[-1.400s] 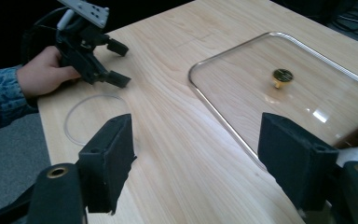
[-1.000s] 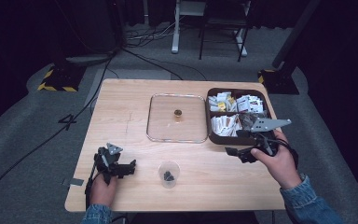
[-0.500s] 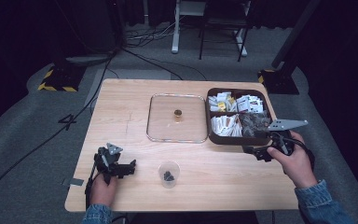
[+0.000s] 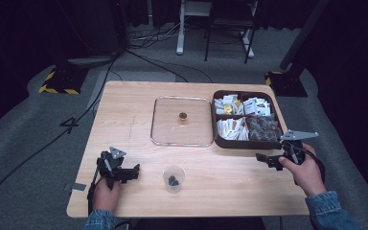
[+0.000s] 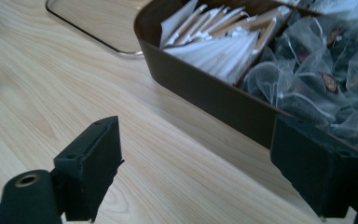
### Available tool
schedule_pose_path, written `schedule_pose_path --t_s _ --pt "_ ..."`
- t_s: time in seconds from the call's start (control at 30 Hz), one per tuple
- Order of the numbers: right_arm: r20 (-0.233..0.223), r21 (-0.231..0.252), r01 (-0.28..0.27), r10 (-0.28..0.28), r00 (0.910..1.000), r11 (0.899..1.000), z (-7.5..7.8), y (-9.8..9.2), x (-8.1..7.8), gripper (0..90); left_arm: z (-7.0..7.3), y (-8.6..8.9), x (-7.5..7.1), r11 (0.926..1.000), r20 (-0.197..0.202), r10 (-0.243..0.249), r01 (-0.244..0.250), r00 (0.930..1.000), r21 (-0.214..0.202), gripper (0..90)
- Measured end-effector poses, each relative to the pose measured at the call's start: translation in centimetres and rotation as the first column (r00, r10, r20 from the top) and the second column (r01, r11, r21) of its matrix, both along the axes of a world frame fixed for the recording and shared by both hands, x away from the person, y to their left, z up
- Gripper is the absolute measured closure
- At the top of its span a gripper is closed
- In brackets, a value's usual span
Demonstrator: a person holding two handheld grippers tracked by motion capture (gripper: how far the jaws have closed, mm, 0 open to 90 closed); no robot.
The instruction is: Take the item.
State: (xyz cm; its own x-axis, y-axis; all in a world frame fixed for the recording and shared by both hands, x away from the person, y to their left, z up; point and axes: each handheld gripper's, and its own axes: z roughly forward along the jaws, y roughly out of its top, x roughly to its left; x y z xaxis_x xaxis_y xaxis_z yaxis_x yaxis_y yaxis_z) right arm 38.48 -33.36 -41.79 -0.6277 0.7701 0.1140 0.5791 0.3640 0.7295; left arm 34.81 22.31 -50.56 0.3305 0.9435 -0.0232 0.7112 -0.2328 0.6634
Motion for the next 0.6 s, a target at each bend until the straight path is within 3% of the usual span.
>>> schedule_pose_path --t_s 0.23,0.4,0.6 --pt "-0.005 -0.007 0.018 -0.018 0.9998 1.000 -2.2 -0.5 0.2 17.0 0.0 0.0 0.0 1.0000 0.000 0.000 0.000 1.0000 0.000 0.0" --pt "0.016 -0.003 0.035 -0.035 0.9992 0.999 -3.7 -0.9 0.0 17.4 0.0 0.0 0.0 1.0000 0.001 0.000 0.000 1.0000 0.000 0.0" --pt "0.021 0.032 0.033 -0.033 0.9992 0.999 -5.5 -1.1 -0.2 16.8 0.0 0.0 0.0 1.0000 -0.001 0.000 0.000 1.0000 0.000 0.0"
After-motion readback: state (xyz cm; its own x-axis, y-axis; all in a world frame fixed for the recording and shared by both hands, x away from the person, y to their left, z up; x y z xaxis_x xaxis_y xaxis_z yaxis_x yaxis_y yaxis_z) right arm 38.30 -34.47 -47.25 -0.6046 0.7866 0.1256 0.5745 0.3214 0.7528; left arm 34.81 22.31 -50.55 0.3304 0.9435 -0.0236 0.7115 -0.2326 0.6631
